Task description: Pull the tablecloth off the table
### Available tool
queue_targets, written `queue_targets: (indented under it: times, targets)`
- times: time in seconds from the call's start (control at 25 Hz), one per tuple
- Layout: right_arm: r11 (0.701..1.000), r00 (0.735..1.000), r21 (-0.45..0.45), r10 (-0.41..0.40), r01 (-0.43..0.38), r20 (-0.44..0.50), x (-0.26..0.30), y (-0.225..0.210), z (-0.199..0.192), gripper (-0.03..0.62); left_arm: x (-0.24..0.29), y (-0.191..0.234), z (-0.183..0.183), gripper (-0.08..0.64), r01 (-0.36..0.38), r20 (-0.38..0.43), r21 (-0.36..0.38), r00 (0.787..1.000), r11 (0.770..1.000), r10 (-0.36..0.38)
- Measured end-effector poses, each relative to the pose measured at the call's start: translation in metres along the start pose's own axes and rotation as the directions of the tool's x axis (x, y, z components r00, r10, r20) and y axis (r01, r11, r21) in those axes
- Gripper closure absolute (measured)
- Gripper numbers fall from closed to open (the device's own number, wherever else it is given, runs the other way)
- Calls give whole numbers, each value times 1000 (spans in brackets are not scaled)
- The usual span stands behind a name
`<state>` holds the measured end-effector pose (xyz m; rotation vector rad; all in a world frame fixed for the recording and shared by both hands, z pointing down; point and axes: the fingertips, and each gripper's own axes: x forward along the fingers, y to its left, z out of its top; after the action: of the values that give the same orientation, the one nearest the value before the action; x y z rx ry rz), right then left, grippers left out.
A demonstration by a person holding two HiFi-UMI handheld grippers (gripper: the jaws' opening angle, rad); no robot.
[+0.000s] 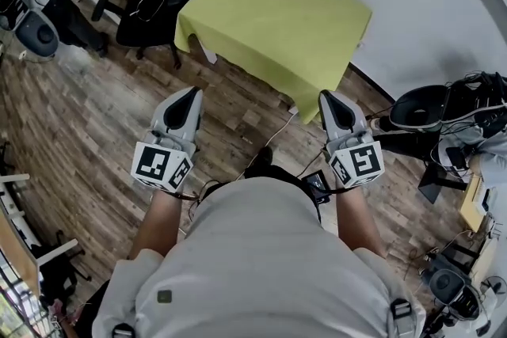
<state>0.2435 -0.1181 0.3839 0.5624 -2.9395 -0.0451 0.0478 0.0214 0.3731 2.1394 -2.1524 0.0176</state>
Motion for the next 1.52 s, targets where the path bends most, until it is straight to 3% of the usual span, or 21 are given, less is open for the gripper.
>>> queue_targets:
  times: [0.44,0.68,0.84,1.04,1.52]
  targets:
    - [1000,999,-1,-19,19,39,45,-87,19,581,104,16,25,557,8,14,26,1000,1000,-8]
    - [998,998,0,-65,65,28,87,-105,22,581,154,53,30,557,60,19,28,998,998,-61]
    - [991,991,5,-133,133,20,122,-117,27,581,195,83,33,557,135,16,23,991,991,-135]
    - [972,972,19,-235,234,13,180,-119,44,581,243,142,50,557,241,6,29,971,970,-241]
    - [895,895,32,-444,445,-48,278,-109,52,581,313,237,58,557,452,-40,21,892,892,-451]
